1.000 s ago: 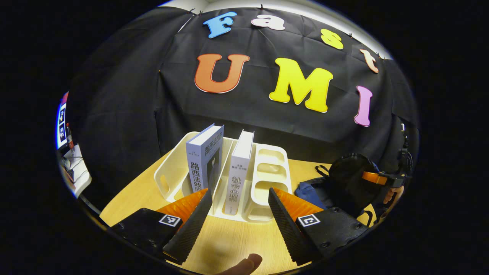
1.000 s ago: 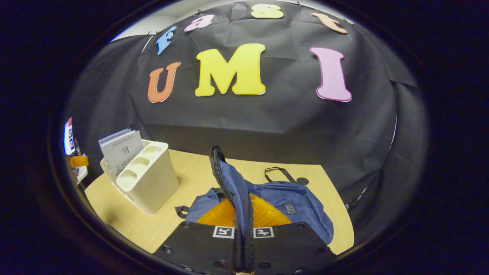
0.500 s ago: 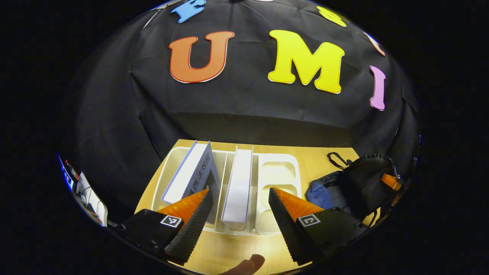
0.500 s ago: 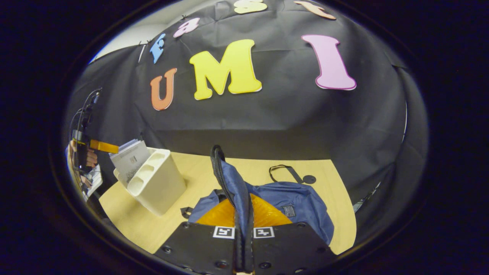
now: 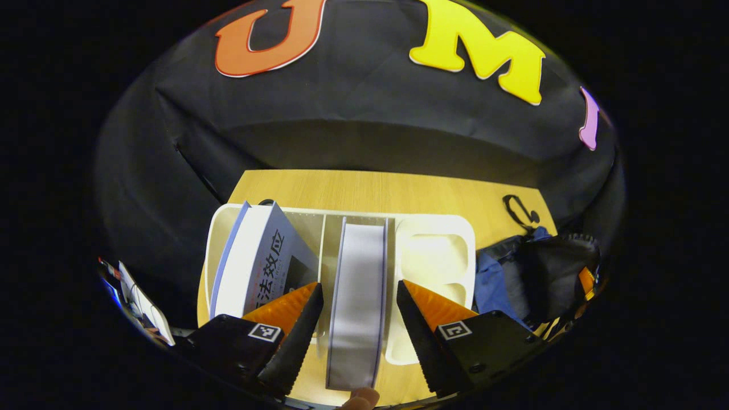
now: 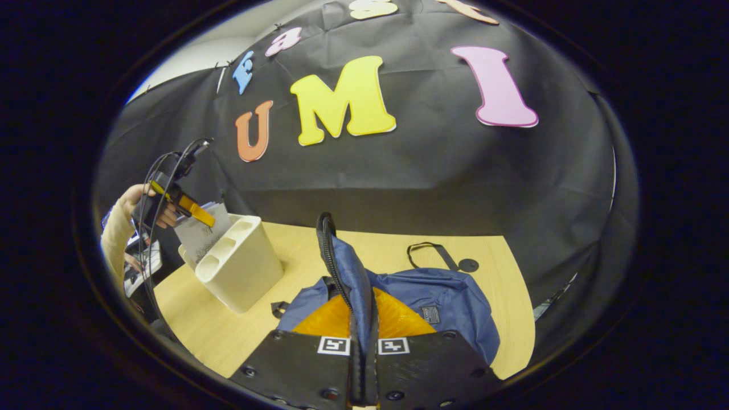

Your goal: Open the schoolbag, grab two books from the bookshelf and put them into the schoolbag.

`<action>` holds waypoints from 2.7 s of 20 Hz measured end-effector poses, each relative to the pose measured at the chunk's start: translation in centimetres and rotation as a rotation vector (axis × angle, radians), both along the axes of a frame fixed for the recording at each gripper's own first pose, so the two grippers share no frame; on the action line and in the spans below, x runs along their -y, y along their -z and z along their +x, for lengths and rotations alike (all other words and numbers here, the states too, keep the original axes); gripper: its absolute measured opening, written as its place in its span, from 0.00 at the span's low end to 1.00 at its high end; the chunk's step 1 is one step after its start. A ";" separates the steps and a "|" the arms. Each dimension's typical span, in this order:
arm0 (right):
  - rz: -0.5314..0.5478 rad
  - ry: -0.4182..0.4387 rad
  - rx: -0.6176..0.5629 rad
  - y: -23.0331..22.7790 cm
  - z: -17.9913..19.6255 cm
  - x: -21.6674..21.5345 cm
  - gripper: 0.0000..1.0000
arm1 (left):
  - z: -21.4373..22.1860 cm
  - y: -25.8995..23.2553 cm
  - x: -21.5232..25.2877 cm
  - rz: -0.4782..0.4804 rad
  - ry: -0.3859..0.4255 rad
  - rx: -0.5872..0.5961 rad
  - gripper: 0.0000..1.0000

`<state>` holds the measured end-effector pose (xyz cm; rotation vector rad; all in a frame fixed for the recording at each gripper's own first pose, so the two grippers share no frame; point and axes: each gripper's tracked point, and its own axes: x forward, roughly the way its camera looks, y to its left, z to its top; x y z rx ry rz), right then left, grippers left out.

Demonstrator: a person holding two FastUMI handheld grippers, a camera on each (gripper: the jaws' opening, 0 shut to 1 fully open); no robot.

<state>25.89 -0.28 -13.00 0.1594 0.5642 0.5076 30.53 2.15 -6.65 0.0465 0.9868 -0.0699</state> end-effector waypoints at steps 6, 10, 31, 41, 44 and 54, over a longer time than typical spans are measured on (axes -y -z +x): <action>0.015 -0.016 -0.005 1.0 0.2 0.2 0.03 | -0.5 0.7 0.9 0.045 0.068 -0.081 0.70; 0.003 -0.023 0.004 1.4 0.2 0.1 0.03 | -1.3 1.4 0.6 0.053 0.037 -0.139 0.53; -0.071 -0.023 -0.033 3.2 -1.1 -1.5 0.03 | -11.9 -5.2 -0.1 -0.077 0.056 0.084 0.45; -0.051 0.010 -0.080 4.0 -1.5 -1.6 0.04 | -16.7 -10.1 0.7 -0.022 0.128 0.315 0.45; -0.074 -0.006 -0.080 4.2 -1.7 -1.7 0.05 | -17.9 -11.9 1.3 -0.011 0.155 0.385 0.45; -0.092 -0.007 -0.080 3.3 -1.6 -2.6 0.04 | -20.3 -12.9 12.1 -0.266 0.330 0.434 0.45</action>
